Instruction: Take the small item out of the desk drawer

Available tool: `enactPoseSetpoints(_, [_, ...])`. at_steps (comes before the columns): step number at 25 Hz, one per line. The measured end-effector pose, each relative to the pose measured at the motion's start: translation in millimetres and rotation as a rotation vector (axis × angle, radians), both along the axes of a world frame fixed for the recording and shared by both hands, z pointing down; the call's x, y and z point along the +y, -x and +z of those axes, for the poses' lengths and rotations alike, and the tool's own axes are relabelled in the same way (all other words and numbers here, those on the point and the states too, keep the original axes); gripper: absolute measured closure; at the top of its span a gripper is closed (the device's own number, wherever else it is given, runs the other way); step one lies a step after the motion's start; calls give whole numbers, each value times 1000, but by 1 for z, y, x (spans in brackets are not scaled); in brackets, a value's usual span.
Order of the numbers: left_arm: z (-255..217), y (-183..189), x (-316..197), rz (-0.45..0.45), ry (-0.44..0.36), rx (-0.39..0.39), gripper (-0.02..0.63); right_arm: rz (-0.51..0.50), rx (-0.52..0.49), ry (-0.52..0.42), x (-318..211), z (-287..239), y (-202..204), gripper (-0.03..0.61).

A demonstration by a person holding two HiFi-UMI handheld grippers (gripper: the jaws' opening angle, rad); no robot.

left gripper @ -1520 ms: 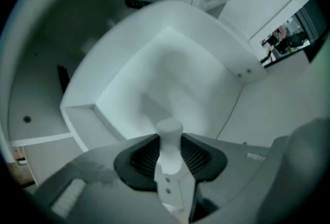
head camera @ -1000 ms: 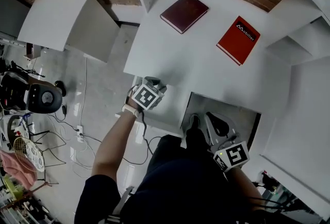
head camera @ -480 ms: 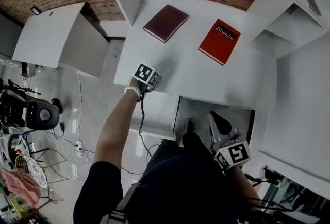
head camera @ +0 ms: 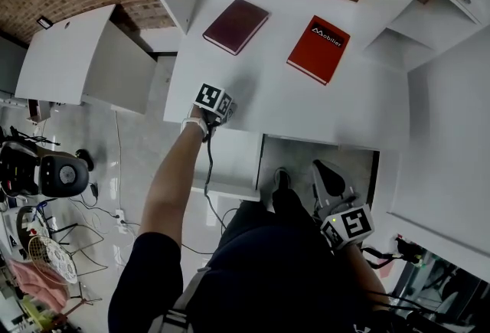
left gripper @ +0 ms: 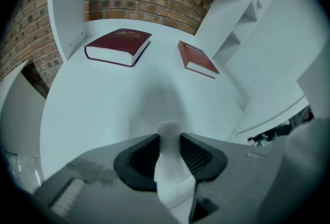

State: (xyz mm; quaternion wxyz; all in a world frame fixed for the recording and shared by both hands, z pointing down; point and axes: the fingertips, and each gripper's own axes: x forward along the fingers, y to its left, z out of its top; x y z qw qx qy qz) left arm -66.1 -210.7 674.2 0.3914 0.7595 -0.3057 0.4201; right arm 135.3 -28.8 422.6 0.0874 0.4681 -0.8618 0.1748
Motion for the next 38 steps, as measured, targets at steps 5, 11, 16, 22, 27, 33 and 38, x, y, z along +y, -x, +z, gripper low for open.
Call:
enactPoseSetpoints(5, [5,-1,-2,-20,10,-3,477,14,-6,5,2,1,-3,575])
enactPoseSetpoints(11, [8,-4,-3,-14,7,-23,477,20,-10,9,3,3,-7,575])
enactPoseSetpoints(16, [11,-2,-6,-40,-13,-37,470,20,-14,13,3,5,-9,575])
enactPoseSetpoints(22, [9,-3,-6,-64,-40,-17,418,11,-24,17,1,5,-7,575])
enactPoseSetpoints(27, [-4,2,-4,-65,-77,-9,411,-17,-26,13,-5,5,0,575])
enactPoseSetpoints(33, [-38,24,-3,-125,-177,18,411,-81,-25,-1,-11,3,19,575])
enactPoseSetpoints(38, [-101,37,0,-236,-347,123,426,-147,-34,-11,-20,4,37,577])
